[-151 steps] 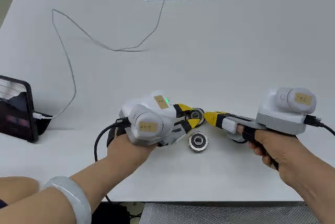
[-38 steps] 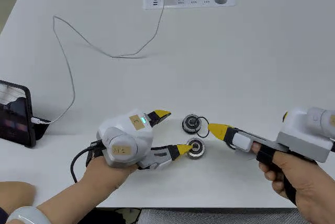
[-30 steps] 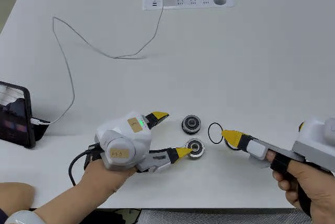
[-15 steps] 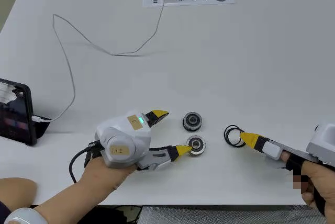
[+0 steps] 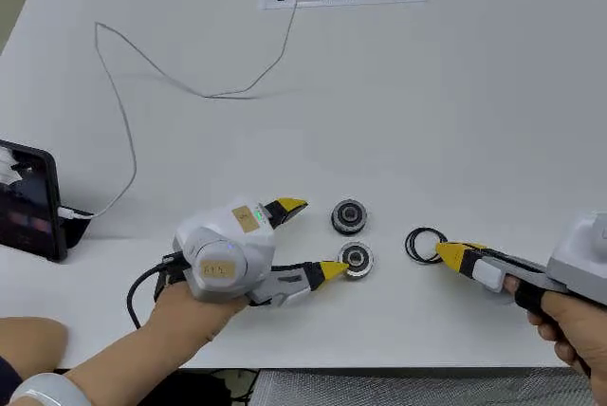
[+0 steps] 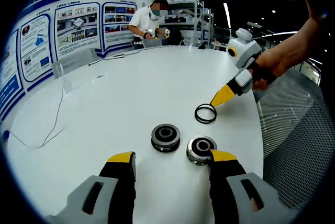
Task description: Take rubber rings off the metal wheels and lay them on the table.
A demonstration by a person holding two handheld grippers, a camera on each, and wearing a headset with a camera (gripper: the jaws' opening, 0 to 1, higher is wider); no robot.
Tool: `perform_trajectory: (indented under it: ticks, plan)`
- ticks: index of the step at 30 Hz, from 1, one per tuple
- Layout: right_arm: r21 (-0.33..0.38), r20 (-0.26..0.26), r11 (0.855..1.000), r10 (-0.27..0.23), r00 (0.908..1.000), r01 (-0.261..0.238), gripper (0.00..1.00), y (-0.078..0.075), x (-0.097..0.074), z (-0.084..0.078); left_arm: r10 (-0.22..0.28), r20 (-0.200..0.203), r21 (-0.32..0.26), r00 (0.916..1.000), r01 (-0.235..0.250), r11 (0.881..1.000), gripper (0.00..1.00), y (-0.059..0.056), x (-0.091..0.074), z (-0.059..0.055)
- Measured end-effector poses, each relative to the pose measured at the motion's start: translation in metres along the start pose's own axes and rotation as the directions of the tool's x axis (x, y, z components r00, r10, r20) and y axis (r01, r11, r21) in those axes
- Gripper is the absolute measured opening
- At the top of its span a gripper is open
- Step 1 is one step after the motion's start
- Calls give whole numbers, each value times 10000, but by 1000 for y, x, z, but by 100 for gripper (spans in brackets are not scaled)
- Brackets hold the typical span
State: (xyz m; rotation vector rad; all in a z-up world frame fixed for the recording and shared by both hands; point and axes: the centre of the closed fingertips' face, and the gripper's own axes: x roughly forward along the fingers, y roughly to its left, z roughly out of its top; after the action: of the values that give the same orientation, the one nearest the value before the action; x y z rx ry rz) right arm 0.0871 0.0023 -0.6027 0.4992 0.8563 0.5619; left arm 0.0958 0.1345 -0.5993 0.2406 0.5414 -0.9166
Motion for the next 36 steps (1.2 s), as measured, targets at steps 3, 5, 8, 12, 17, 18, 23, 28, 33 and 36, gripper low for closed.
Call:
perform_trajectory:
  ticks: [3,5,8,12,17,18,23,28,33,36]
  plan:
    - [-109,-15,9999,-46,10000,45,8,-1,0,0,-3,-10,1,10000,3,10000,57,0,0,0]
    - [-132,-17,9999,-75,10000,75,8,-2,-1,0,1,-12,-11,10000,-1,10000,56,1,0,0]
    - [-191,-5,9997,-135,9999,135,8,-4,-2,0,-21,-2,-7,10000,21,10000,56,0,0,0]
    - [-387,-39,9990,-245,9997,243,9,-7,-3,0,-35,-15,0,10000,35,10000,56,0,1,1]
    - [-371,79,9991,-219,9997,221,10,-5,-4,4,-51,12,6,10000,51,10000,55,0,2,2]
    - [-371,97,9991,-179,9998,182,10,-4,-3,5,-51,7,5,10000,51,10000,54,0,2,2]
    - [-325,182,9994,134,9997,-128,11,8,5,9,-28,99,79,9999,27,10000,50,0,3,8]
    - [-272,133,9987,427,9990,-424,12,18,15,9,-46,187,105,9998,44,9999,45,1,7,15]
    - [-289,68,9973,676,9977,-674,12,27,24,10,-58,261,88,9996,56,9999,43,1,13,19]
    - [-350,93,9961,818,9966,-814,12,33,29,13,-126,264,150,9996,122,9998,40,-1,15,22]
